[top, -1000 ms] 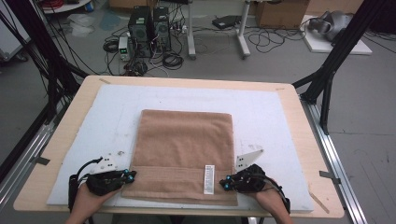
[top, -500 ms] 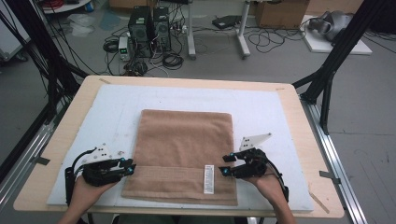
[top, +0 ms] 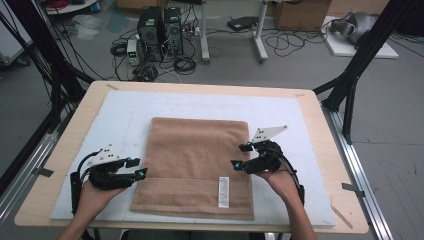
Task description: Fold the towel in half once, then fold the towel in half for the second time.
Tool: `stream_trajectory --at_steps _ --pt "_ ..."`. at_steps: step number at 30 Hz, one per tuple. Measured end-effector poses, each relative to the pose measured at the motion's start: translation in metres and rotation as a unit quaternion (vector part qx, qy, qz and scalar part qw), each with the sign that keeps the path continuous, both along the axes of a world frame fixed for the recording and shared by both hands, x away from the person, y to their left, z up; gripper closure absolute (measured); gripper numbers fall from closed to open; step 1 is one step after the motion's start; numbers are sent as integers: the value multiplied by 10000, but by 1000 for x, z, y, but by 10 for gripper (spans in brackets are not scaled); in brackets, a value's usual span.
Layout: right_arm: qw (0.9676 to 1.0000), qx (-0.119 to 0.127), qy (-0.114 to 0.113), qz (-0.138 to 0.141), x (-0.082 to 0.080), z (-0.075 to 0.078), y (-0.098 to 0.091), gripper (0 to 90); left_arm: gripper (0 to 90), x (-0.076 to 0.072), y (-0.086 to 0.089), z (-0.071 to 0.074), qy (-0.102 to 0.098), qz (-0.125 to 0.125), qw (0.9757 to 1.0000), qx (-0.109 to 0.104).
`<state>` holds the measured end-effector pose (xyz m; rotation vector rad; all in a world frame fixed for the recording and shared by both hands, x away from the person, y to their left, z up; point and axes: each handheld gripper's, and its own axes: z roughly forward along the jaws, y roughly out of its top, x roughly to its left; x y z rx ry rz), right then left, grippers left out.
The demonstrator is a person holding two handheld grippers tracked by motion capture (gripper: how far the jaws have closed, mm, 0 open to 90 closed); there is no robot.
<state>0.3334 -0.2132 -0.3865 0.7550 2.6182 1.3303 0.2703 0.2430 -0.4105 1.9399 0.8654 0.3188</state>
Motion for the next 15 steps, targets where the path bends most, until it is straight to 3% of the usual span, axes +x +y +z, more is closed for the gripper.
stream_trajectory --at_steps 9,15 --pt "10000 -60 75 -5 0 -1 0 294 439 10 2 -2 99 174 9998 53" --pt "9999 -47 54 -119 8 2 -5 289 430 25 3 9 91 226 9997 89"
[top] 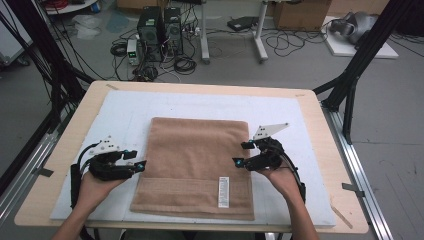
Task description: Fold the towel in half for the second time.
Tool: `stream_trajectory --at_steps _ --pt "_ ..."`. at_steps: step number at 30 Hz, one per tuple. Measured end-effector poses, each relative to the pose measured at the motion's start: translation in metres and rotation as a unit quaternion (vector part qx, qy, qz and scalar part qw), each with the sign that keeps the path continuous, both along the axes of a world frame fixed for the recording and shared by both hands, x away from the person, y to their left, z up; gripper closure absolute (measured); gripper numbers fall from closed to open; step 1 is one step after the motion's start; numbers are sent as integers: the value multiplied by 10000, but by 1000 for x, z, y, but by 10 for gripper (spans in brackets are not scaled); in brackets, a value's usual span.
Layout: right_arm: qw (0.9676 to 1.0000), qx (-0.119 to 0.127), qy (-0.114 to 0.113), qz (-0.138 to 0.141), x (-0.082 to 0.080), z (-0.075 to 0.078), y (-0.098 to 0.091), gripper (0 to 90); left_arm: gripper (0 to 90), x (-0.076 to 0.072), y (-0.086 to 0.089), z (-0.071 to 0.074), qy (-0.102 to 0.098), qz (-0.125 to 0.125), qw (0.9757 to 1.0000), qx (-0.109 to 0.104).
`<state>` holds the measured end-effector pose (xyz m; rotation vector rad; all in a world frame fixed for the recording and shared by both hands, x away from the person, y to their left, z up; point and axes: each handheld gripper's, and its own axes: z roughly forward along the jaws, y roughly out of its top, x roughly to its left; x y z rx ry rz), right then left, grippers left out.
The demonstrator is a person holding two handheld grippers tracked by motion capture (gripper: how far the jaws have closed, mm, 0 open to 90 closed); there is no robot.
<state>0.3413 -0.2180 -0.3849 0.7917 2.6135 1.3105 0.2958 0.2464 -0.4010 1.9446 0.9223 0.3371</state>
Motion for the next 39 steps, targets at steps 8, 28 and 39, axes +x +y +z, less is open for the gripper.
stream_trajectory --at_steps 8,28,39 --pt "9999 -4 -141 -51 10 10 -1 280 424 14 -6 16 -125 -25 9999 38" --pt "9978 -263 -329 -521 74 38 -7 334 464 96 -12 35 -181 534 9984 98" --pt "9924 -533 61 -1108 121 -13 -11 367 497 150 -15 -23 299 971 9948 92"
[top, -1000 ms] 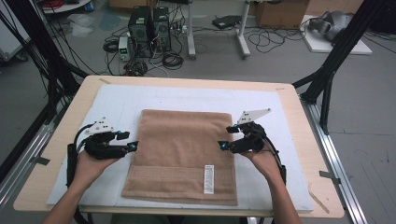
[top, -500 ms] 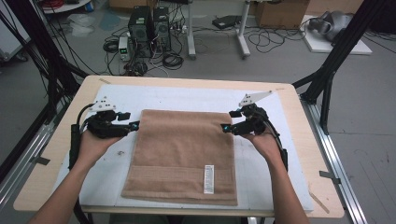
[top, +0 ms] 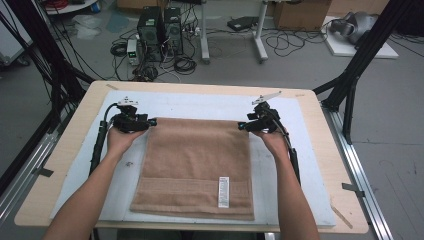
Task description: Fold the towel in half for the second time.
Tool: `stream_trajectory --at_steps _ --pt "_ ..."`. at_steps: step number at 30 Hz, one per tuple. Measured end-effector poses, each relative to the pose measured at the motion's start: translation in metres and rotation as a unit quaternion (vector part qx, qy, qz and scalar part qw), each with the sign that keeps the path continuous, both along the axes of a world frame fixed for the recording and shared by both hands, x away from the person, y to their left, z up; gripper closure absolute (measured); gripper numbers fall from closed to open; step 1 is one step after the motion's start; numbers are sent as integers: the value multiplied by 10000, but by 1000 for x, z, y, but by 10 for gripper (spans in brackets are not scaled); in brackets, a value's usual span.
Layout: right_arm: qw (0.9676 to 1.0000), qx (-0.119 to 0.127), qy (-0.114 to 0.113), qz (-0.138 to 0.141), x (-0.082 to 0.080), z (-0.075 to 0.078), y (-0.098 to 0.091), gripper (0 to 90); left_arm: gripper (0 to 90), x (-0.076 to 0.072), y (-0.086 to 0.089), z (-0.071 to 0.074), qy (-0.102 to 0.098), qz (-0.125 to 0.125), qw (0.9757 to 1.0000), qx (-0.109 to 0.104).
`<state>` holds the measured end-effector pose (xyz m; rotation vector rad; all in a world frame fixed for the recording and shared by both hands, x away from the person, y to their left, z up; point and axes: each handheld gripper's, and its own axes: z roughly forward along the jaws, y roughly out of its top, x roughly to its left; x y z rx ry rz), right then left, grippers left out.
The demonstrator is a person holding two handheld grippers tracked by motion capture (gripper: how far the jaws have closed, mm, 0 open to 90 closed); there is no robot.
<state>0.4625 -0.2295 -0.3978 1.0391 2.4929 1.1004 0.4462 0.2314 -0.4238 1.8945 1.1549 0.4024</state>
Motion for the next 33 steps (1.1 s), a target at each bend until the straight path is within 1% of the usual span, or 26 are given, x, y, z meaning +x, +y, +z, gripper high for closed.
stream_trajectory --at_steps 2,3,5,6,7,8,9,10,11,12,14,16,17,19,20,22,23,24,25,26,28,29,30,31,32,33 --pt "9998 54 141 -96 6 -10 -1 367 484 5 -1 -8 87 47 9999 -78" --pt "9997 73 226 -92 9 -15 -1 367 473 8 -2 -13 167 59 9998 -75" --pt "9992 -64 365 -125 13 -24 2 365 431 14 -3 -19 393 85 9992 -13" --pt "9991 -62 410 -131 15 -29 3 368 435 15 -4 -21 397 103 9992 -25" --pt "9987 -67 492 -138 16 -33 4 400 471 16 -5 -22 397 54 9992 -4" --pt "9984 -61 550 -123 17 -37 4 435 525 16 -6 -23 346 51 9994 47" --pt "9986 -27 509 -138 17 -38 4 528 626 16 -6 -23 329 25 9994 39" --pt "9982 77 585 -96 18 -37 4 659 731 17 -6 -22 347 -10 9994 -54" --pt "9976 157 669 89 19 -36 4 745 804 17 -6 -22 344 20 9993 -115" --pt "9980 51 621 141 18 -35 5 785 840 17 -6 -20 336 31 9994 -62" --pt "9990 7 424 123 18 -28 7 811 862 18 -5 -15 221 74 9997 -101" --pt "9996 188 205 -3 17 -18 4 820 867 19 -4 -5 63 145 9996 -241" --pt "9997 203 127 -61 18 -11 2 822 869 20 -5 3 -42 152 9995 -273" --pt "9997 197 -72 -134 19 5 -1 823 869 23 -6 22 -300 160 9987 -381" --pt "9992 234 -252 -179 20 14 -2 823 869 25 -7 33 -473 157 9979 -423" --pt "9980 347 -472 -250 20 35 -5 822 869 28 -6 58 -742 145 9958 -522" --pt "9971 428 -582 -245 20 45 -7 822 868 29 -4 68 -826 130 9949 -569" --pt "9964 528 -624 -237 19 53 -9 819 867 28 -3 76 -893 97 9941 -604" --pt "9962 560 -630 -228 18 59 -9 818 867 26 -2 81 -950 34 9937 -593" --pt "9958 531 -719 -177 15 63 -9 818 867 23 -1 84 -964 -28 9938 -554" --pt "9960 616 -633 -91 9 66 -10 817 867 15 1 85 -914 -179 9946 -454" --pt "9962 639 -599 -13 4 67 -10 817 867 8 3 84 -881 -251 9947 -472" --pt "9964 617 -567 81 -2 67 -9 815 867 -1 5 82 -909 -306 9941 -512" --pt "9960 655 -584 176 -10 67 -10 812 867 -10 8 79 -932 -374 9939 -454" --pt "9953 719 -600 260 -19 66 -11 809 866 -20 10 75 -927 -428 9937 -469" --pt "9950 788 -514 346 -27 64 -12 807 865 -31 13 71 -916 -494 9929 -573"
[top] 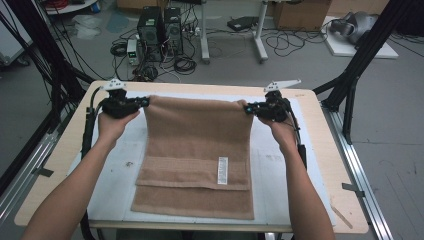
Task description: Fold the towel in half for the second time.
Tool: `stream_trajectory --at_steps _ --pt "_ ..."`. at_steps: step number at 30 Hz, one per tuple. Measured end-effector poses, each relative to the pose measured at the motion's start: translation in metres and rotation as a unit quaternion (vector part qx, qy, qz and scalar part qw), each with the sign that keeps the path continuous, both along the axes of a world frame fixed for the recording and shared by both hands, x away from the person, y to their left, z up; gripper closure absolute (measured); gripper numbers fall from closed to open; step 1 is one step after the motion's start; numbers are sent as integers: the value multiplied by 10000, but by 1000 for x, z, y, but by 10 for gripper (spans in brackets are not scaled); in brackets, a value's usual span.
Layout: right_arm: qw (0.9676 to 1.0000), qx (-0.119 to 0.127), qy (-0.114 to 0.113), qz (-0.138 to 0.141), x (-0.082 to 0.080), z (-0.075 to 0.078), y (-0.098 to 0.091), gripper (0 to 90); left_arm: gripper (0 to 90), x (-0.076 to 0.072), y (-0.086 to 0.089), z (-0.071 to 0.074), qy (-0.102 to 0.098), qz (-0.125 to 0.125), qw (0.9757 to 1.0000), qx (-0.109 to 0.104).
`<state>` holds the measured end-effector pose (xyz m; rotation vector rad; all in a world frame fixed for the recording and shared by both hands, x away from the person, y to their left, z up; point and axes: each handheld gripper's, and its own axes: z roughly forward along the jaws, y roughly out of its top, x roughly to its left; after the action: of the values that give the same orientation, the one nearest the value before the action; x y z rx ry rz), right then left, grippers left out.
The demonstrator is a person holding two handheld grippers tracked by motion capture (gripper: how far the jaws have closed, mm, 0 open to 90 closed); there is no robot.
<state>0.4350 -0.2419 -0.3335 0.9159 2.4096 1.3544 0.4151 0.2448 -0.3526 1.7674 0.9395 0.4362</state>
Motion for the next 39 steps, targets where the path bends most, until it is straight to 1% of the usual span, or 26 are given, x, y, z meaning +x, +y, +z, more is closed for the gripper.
stream_trajectory --at_steps 2,4,6,7,8,9,10,11,12,14,16,18,19,21,24,26,27,28,29,32,34,35,36,37,38,39 --pt "9997 -91 43 218 -23 -5 -2 800 863 -28 6 -11 -12 -193 9998 -57" --pt "9994 40 45 352 -43 -13 -5 800 863 -51 9 -20 -22 -371 9993 17" --pt "9986 -92 184 489 -63 -23 -6 802 863 -77 13 -33 56 -517 9986 -33" --pt "9982 -100 205 554 -74 -28 -7 802 863 -90 13 -38 74 -592 9982 73" --pt "9977 -70 260 619 -83 -35 -8 800 863 -105 14 -45 82 -652 9978 61" --pt "9968 -135 408 681 -94 -43 -10 796 863 -112 16 -50 121 -699 9975 34" --pt "9963 -218 436 702 -100 -47 -11 791 863 -122 16 -55 221 -797 9965 137" --pt "9958 -290 488 716 -108 -54 -12 779 860 -131 17 -61 224 -808 9961 269" --pt "9946 -364 616 754 -114 -60 -15 760 852 -139 18 -66 275 -794 9960 308" --pt "9930 -489 827 683 -125 -68 -23 718 784 -148 22 -73 469 -782 9954 305" --pt "9943 -308 819 606 -131 -68 -31 676 663 -151 26 -75 543 -678 9957 328" --pt "9960 -201 685 535 -133 -62 -31 626 543 -149 26 -71 448 -605 9968 284" --pt "9962 -129 627 586 -134 -60 -28 612 514 -148 24 -68 394 -601 9971 250" --pt "9958 -216 527 723 -133 -59 -16 567 487 -144 18 -62 321 -661 9970 230" --pt "9934 -272 417 1029 -131 -62 0 541 512 -140 7 -62 301 -864 9952 358" --pt "9919 -365 433 1138 -131 -67 9 514 509 -137 0 -67 405 -966 9929 564" --pt "9910 -334 488 1204 -131 -69 12 506 497 -137 -3 -69 477 -1039 9917 591" --pt "9904 -373 425 1263 -133 -72 15 499 498 -138 -6 -72 518 -1139 9901 635" --pt "9897 -461 362 1308 -135 -74 17 484 499 -139 -8 -74 555 -1214 9886 698" --pt "9867 -645 429 1431 -139 -86 21 477 515 -139 -10 -81 723 -1381 9839 874" --pt "9850 -759 482 1475 -141 -94 23 468 512 -139 -12 -87 810 -1410 9824 924" --pt "9842 -815 465 1504 -142 -98 24 466 512 -140 -14 -89 760 -1415 9822 973" --pt "9841 -854 412 1501 -143 -101 26 465 517 -141 -15 -90 703 -1374 9831 985" --pt "9846 -868 352 1478 -144 -103 27 467 519 -142 -17 -91 657 -1355 9829 1061" --pt "9847 -927 252 1451 -146 -104 29 488 526 -143 -18 -91 576 -1316 9828 1157" --pt "9848 -1017 117 1402 -148 -105 30 542 572 -146 -19 -91 442 -1240 9829 1290"
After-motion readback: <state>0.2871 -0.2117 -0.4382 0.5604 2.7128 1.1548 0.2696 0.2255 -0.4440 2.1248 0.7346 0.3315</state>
